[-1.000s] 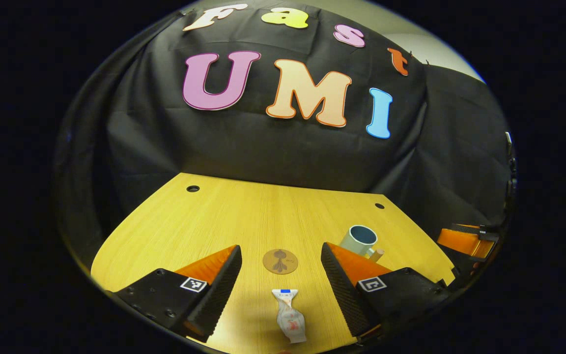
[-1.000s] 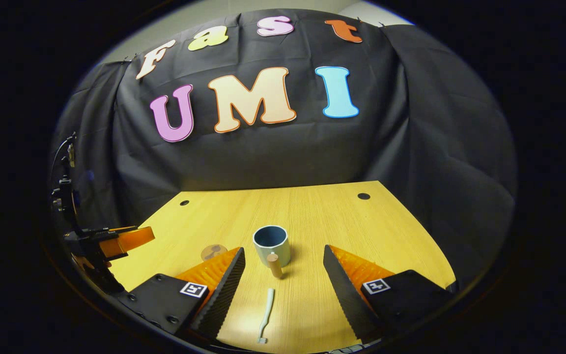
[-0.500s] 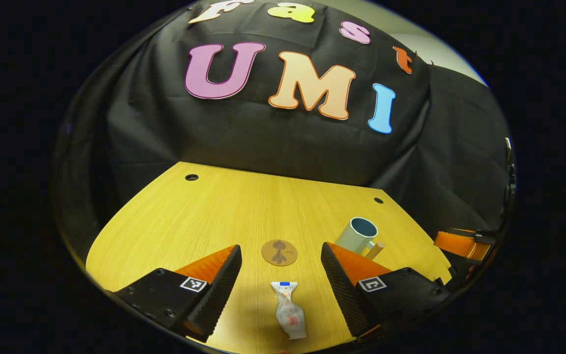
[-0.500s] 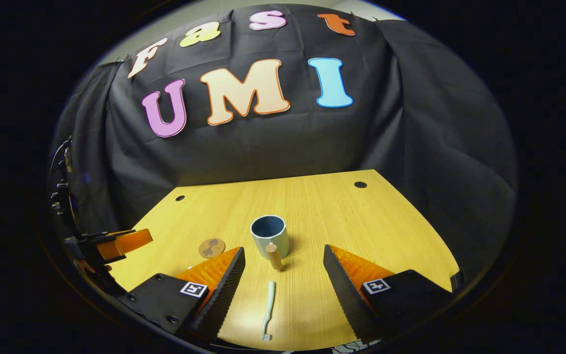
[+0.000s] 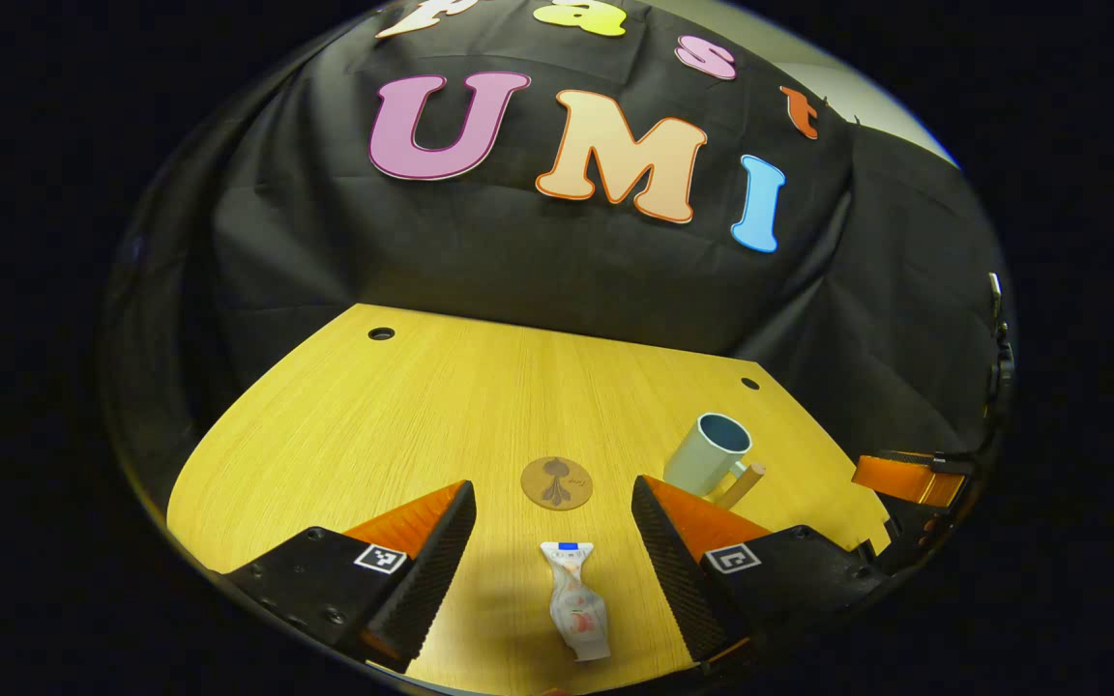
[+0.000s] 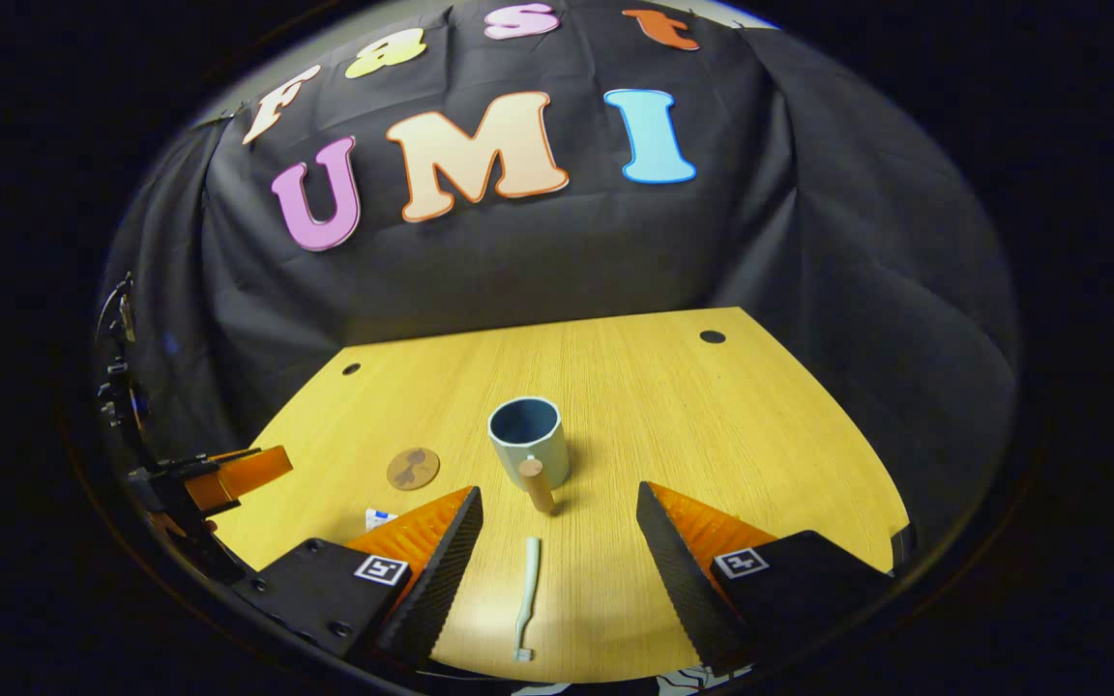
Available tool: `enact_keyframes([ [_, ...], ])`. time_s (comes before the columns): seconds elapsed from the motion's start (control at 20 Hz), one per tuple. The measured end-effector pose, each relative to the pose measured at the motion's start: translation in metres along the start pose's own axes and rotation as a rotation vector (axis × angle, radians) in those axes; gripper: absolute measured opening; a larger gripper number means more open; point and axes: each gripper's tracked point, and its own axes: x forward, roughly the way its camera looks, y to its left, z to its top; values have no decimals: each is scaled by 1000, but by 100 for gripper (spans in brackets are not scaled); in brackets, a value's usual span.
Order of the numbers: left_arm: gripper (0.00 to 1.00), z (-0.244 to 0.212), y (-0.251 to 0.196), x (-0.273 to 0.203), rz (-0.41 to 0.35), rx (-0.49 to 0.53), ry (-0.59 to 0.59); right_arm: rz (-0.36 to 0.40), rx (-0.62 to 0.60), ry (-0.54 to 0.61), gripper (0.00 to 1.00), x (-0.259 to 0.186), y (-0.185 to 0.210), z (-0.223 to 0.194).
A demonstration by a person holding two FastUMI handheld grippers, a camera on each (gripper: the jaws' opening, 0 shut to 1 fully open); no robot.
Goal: Put the toothbrush and toothpaste on the desktop into the cup, then pick up the cup and place it on the coaster on the desktop.
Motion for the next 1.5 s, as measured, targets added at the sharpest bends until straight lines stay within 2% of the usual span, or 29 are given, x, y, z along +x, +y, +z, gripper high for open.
enact_keyframes([
  [0.25, 95, -11, 17, -3, 36, -4, 32, 48, -87, 98, 99, 24, 21, -17],
  [0.3, 95, -11, 20, -3, 46, -13, 35, 58, -106, 125, 96, 29, 24, -22],
  [0.5, 95, -19, 34, -2, 81, -38, 53, 101, -145, 234, 95, 51, 35, -42],
  [0.55, 95, -21, 38, -2, 91, -41, 58, 103, -157, 260, 99, 57, 36, -47],
  [0.6, 95, -23, 41, -2, 100, -46, 64, 103, -170, 286, 94, 62, 37, -52],
  [0.7, 96, -27, 52, -1, 127, -69, 75, 92, -208, 394, 99, 78, 35, -74],
  [0.8, 96, -30, 58, 1, 145, -75, 85, 86, -217, 470, 95, 86, 36, -89],
  [0.85, 96, -30, 61, 0, 154, -77, 86, 88, -214, 496, 99, 88, 38, -94],
  [0.9, 96, -30, 64, 0, 162, -81, 86, 91, -213, 515, 95, 91, 38, -97],
  [1.0, 96, -33, 67, 0, 173, -96, 91, 83, -225, 546, 95, 97, 38, -104],
  [1.1, 96, -36, 71, 0, 182, -110, 97, 71, -235, 577, 99, 101, 37, -111],
  [1.15, 96, -38, 72, -1, 185, -115, 97, 63, -238, 587, 95, 103, 37, -113],
  [1.25, 96, -42, 73, 1, 185, -127, 105, 60, -248, 600, 94, 108, 39, -117],
  [1.3, 96, -43, 73, 2, 186, -132, 108, 58, -256, 610, 88, 109, 39, -121],
  [1.35, 96, -43, 73, 1, 187, -134, 110, 56, -261, 625, 88, 110, 41, -124],
  [1.4, 96, -45, 74, 2, 188, -134, 111, 54, -265, 637, 84, 110, 41, -127],
  [1.5, 96, -42, 74, 4, 188, -128, 111, 52, -268, 645, 84, 113, 41, -130],
])
